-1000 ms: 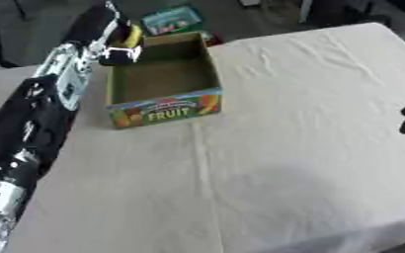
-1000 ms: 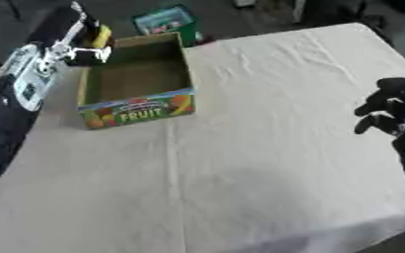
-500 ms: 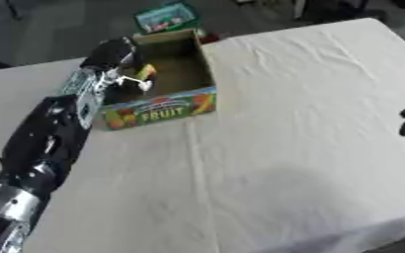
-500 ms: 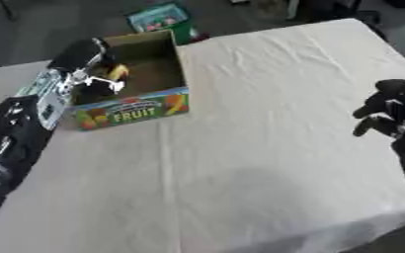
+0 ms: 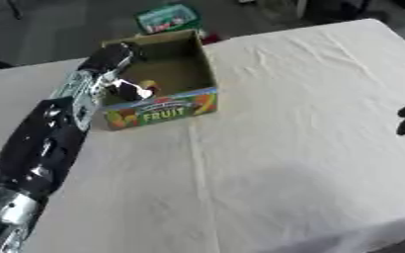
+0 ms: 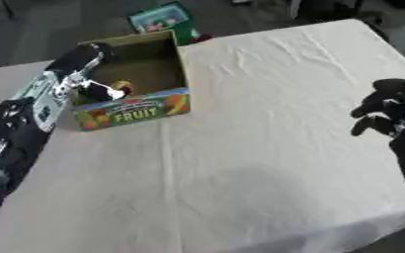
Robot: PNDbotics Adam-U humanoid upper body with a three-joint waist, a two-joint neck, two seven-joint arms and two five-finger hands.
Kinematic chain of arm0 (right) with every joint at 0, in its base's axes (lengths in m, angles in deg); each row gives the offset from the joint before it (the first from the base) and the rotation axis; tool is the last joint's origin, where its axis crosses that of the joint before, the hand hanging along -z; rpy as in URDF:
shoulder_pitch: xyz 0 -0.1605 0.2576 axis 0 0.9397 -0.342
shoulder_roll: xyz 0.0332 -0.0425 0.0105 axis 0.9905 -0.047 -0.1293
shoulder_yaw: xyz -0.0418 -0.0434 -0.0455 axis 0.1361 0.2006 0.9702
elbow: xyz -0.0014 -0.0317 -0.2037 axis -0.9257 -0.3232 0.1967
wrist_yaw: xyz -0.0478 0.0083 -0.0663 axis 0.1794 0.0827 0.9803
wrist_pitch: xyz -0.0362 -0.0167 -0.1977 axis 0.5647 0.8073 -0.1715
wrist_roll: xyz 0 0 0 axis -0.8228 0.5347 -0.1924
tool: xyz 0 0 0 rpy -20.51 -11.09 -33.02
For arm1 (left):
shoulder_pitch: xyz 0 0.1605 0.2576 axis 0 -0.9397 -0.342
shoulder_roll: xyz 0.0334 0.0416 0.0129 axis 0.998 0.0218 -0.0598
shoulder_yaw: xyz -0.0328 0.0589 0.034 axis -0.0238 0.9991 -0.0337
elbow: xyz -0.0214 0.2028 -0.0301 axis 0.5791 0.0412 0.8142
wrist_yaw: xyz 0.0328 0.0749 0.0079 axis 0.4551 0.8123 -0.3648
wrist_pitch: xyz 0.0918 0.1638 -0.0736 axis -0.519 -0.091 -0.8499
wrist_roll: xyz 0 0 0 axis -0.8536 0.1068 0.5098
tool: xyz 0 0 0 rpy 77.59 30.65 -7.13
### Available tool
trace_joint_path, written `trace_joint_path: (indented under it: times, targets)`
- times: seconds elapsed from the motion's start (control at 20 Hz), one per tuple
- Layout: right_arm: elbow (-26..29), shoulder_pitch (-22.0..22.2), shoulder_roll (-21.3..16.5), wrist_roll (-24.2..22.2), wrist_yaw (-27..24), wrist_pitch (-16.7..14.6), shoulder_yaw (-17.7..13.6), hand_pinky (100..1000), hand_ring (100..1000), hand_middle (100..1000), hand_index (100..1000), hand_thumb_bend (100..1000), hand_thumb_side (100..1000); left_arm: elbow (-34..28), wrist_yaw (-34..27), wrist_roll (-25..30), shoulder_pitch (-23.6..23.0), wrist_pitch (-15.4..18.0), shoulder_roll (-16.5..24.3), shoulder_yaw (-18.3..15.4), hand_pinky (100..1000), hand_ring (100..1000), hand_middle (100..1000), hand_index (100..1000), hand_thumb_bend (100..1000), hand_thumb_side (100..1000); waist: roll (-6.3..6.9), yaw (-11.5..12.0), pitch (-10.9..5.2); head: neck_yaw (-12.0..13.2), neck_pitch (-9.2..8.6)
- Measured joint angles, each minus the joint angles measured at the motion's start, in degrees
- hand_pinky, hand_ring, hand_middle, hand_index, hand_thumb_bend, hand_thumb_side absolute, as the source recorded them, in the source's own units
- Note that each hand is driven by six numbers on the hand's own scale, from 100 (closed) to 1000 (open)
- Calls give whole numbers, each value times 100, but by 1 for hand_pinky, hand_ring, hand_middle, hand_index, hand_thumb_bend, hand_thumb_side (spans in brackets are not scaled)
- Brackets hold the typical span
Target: Pick up objects on the table and place them in the box.
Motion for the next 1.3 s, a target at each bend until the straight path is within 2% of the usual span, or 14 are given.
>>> trace_joint_path:
  times: [0.2,0.5,0.55,0.6,0.7,0.85,1.05,1.3]
  targets:
    - [0,17,1,4,0,-1,-5,423,561,530,695,100,583,-484,-972,-376,-100,-26,126,1,618,563,569,706,100,248,-28,113,-27,-38,1]
    - [-1,41,30,23,0,-15,-40,424,561,530,695,100,579,-1680,-3060,-583,-596,-196,473,2,600,541,542,689,100,384,-113,366,-59,-140,10]
    - [-1,52,34,30,0,-21,-42,424,561,530,695,100,579,-1948,-3406,-606,-748,-246,536,-10,598,539,540,686,100,401,-124,426,-67,-161,13]
    - [-1,72,34,34,0,-24,-49,424,561,530,695,100,577,-2214,-3738,-641,-922,-298,598,-39,592,534,533,679,100,472,-136,488,-73,-182,16]
    - [-1,90,35,41,0,-28,-71,424,561,530,695,100,575,-2725,-4407,-738,-1284,-417,708,-120,588,533,530,673,100,545,-173,605,-90,-207,40]
    - [-1,91,37,56,-2,-40,-74,423,561,530,694,100,577,-3428,-5326,-900,-1821,-571,818,-246,587,535,532,673,100,603,-213,735,-99,-230,58]
    - [-1,102,37,66,-3,-38,-75,422,560,529,694,100,578,-4258,-6232,-1078,-2539,-661,857,-407,586,536,532,675,100,641,-246,848,-99,-230,62]
    - [-2,127,38,73,-3,-37,-83,422,560,529,694,100,579,-4930,-6852,-1201,-3266,-736,845,-541,580,532,528,674,100,683,-249,956,-99,-177,81]
